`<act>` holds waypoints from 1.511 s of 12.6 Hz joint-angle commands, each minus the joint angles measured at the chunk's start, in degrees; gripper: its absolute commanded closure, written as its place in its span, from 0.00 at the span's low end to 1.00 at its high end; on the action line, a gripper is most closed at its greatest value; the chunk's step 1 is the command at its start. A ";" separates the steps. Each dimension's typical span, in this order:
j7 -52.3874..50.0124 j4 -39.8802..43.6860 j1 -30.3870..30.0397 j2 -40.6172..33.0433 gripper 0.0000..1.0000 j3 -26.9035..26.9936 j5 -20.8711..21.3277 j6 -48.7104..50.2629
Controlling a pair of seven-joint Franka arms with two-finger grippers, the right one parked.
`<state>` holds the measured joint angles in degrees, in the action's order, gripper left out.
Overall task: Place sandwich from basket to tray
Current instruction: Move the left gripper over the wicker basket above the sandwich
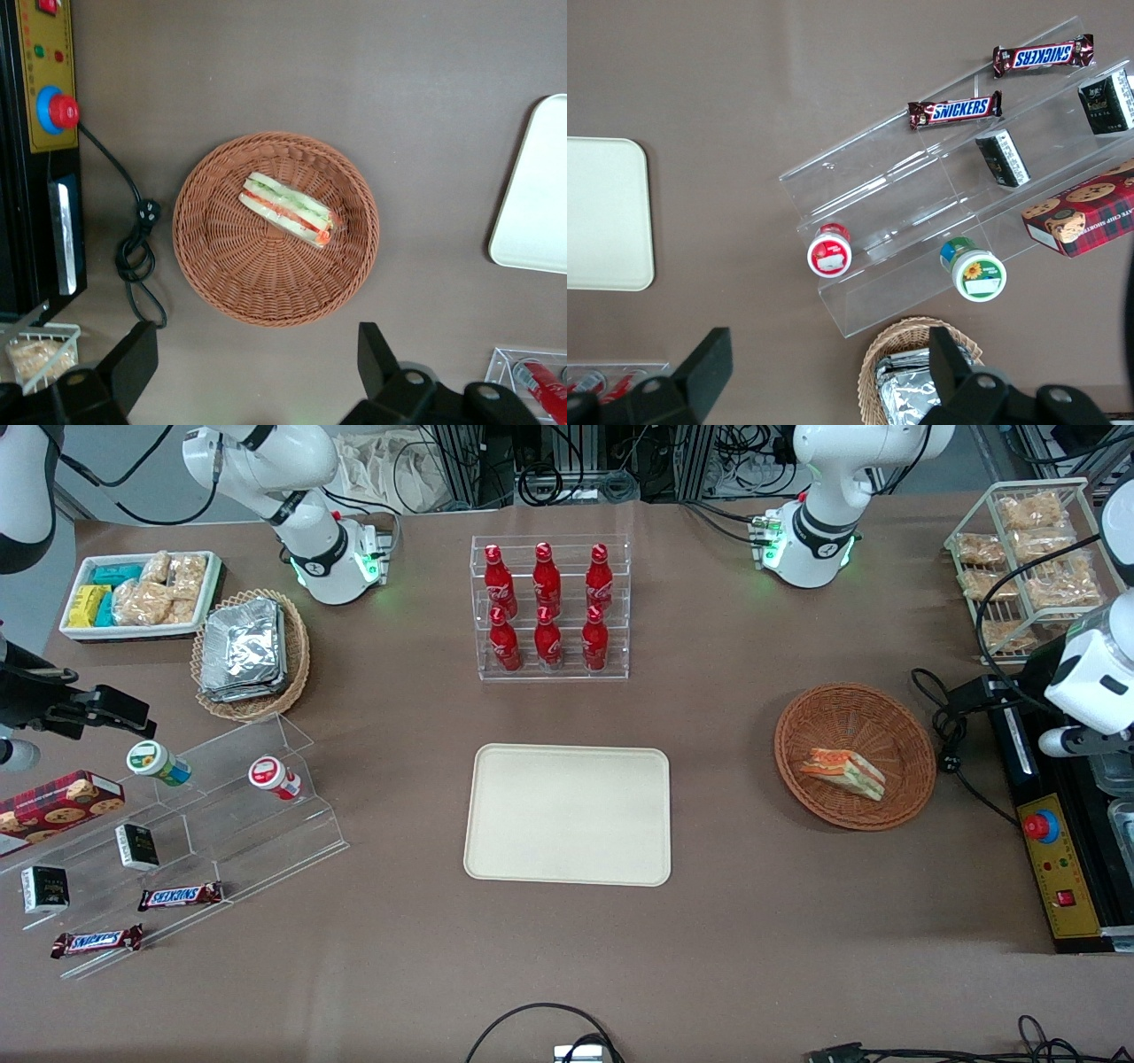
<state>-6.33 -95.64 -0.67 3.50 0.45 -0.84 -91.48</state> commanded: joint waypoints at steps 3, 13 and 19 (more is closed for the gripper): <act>-32.94 -4.36 0.14 1.25 0.00 0.08 -0.30 -4.73; -80.86 -17.99 2.07 8.27 0.00 -0.62 -4.17 -27.25; -68.49 -25.29 5.15 9.86 0.00 -0.71 -2.68 -31.12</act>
<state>-78.90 -118.44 4.39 14.37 -0.53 -4.29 -121.60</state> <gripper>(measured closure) 0.000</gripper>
